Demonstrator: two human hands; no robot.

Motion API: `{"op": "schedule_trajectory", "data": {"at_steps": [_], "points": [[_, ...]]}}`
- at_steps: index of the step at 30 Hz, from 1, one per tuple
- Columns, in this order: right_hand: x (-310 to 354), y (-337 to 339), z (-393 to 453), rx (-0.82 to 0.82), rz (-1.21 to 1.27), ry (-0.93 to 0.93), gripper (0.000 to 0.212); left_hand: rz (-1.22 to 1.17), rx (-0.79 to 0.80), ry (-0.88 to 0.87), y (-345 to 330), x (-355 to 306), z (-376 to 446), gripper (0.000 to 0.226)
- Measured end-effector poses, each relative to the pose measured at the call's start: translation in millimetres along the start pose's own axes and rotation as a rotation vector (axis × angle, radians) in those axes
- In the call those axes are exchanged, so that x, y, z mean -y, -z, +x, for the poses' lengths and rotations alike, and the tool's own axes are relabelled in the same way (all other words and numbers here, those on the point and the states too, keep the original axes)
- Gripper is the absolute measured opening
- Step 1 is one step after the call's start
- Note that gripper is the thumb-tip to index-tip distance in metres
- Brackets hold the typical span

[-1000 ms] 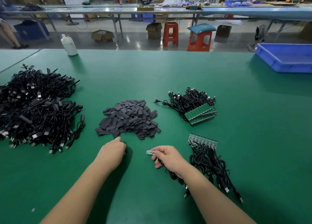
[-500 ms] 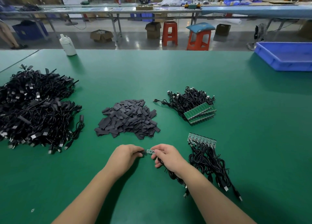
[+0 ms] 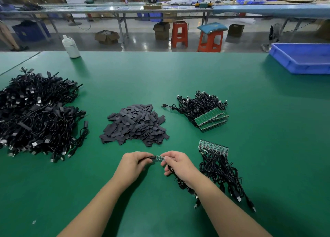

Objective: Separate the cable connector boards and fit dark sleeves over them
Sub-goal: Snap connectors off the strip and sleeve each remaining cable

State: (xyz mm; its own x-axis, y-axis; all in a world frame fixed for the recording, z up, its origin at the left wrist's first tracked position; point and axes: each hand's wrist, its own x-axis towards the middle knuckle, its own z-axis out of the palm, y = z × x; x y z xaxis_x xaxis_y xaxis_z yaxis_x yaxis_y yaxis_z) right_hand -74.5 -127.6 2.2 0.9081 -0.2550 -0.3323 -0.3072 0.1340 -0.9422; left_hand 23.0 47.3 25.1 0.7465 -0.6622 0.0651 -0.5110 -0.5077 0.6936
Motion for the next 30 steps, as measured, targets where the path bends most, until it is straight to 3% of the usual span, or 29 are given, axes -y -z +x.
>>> {"op": "schedule_trajectory", "data": {"at_steps": [20, 30], "points": [[3.3, 1.9, -3.2, 0.004, 0.0, -0.006, 0.019, 0.021, 0.001, -0.003, -0.4, -0.6, -0.7, 0.022], [2.6, 0.7, -2.4, 0.023, -0.049, -0.003, 0.017, 0.154, 0.06, -0.096, 3.5, 1.8, 5.4, 0.025]]}}
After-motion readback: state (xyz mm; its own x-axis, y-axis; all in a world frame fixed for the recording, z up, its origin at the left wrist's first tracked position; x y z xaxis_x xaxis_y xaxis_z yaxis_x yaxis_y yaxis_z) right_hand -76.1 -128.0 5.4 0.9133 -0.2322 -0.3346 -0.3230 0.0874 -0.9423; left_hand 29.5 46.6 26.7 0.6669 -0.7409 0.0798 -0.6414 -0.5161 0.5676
